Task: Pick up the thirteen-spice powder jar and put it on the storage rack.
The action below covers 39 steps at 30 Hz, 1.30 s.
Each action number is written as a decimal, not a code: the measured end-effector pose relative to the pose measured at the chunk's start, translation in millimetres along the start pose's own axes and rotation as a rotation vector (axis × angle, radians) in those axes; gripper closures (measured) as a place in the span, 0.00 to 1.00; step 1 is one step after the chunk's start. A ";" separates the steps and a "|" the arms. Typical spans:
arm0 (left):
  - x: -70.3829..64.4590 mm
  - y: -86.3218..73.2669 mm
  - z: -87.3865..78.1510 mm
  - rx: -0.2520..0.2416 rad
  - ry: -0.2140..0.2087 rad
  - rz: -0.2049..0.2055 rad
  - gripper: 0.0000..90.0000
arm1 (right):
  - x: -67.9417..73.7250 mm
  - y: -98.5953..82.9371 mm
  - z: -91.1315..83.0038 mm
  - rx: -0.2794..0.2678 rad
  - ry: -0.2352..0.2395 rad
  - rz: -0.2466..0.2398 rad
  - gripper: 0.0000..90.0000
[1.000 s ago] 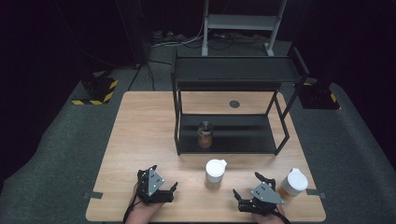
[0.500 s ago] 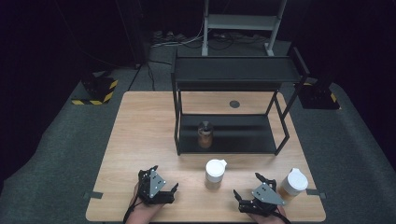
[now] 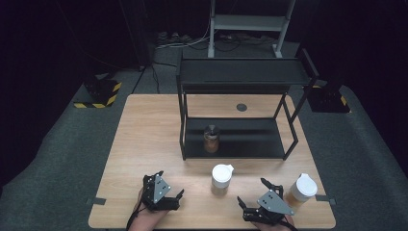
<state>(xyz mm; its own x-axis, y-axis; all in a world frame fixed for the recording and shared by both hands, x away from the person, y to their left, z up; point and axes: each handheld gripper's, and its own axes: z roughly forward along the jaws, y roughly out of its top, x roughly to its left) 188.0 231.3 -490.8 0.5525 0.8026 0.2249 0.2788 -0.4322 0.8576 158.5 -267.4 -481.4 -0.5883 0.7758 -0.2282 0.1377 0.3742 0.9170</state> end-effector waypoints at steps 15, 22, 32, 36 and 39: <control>-3.3 -0.3 -0.2 -0.002 0.005 0.020 0.02 | 0.4 18.8 7.6 -0.005 0.030 0.020 0.00; -1.6 -1.1 -0.8 -0.007 0.000 0.019 0.02 | 3.2 22.0 15.5 0.005 0.056 0.027 0.00; -0.7 -0.9 -0.5 -0.006 -0.011 0.025 0.02 | 8.3 24.0 29.7 0.016 0.087 0.041 0.00; -0.5 -0.9 -0.6 -0.006 -0.013 0.028 0.02 | 11.1 24.6 34.8 0.015 0.093 0.047 0.00; -0.6 -0.8 -0.6 -0.005 -0.015 0.031 0.02 | 13.3 26.0 39.3 0.018 0.102 0.048 0.00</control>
<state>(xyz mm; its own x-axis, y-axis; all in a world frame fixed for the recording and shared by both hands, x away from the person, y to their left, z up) 186.9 231.5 -491.4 0.5722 0.7827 0.2449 0.2569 -0.4547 0.8528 185.6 -227.3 -473.4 -0.6583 0.7378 -0.1493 0.1810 0.3477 0.9200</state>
